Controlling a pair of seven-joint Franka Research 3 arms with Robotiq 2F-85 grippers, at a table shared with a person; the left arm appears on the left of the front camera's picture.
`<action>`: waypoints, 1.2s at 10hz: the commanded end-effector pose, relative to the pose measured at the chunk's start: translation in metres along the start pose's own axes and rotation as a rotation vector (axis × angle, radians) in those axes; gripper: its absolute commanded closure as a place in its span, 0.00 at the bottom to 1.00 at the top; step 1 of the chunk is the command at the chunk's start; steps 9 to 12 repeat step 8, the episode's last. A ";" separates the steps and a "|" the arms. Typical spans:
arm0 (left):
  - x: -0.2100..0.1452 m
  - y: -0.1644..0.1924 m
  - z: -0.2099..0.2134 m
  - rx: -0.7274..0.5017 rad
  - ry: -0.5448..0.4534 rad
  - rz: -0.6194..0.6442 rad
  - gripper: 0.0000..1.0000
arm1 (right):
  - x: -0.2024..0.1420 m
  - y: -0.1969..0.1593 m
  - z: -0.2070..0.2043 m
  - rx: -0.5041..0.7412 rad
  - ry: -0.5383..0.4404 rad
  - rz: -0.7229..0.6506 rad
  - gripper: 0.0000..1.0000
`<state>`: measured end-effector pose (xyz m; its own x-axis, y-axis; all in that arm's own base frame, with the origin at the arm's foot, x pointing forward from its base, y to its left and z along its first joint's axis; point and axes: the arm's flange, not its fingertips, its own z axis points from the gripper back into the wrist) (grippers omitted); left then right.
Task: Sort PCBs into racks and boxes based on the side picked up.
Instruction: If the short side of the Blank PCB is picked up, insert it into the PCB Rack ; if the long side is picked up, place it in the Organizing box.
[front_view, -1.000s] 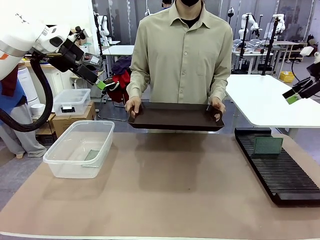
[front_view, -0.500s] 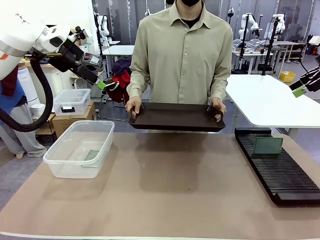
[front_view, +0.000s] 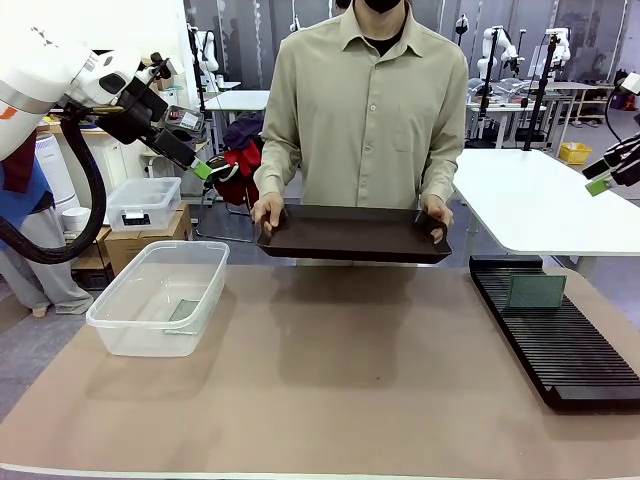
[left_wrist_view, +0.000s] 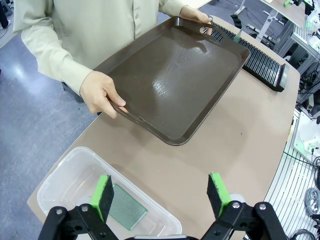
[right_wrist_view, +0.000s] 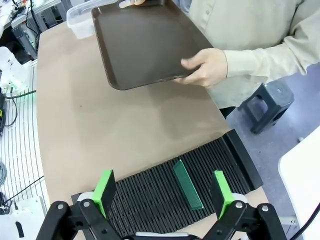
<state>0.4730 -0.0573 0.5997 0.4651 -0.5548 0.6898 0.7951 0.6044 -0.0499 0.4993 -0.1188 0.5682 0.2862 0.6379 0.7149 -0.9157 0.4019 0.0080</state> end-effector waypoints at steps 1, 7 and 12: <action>0.000 0.001 0.000 0.002 0.000 -0.001 0.00 | 0.003 0.000 0.000 0.024 0.001 -0.009 0.00; 0.000 0.001 0.000 0.002 0.000 -0.001 0.00 | 0.003 0.000 0.000 0.024 0.001 -0.009 0.00; 0.000 0.001 0.000 0.002 0.000 -0.001 0.00 | 0.003 0.000 0.000 0.024 0.001 -0.009 0.00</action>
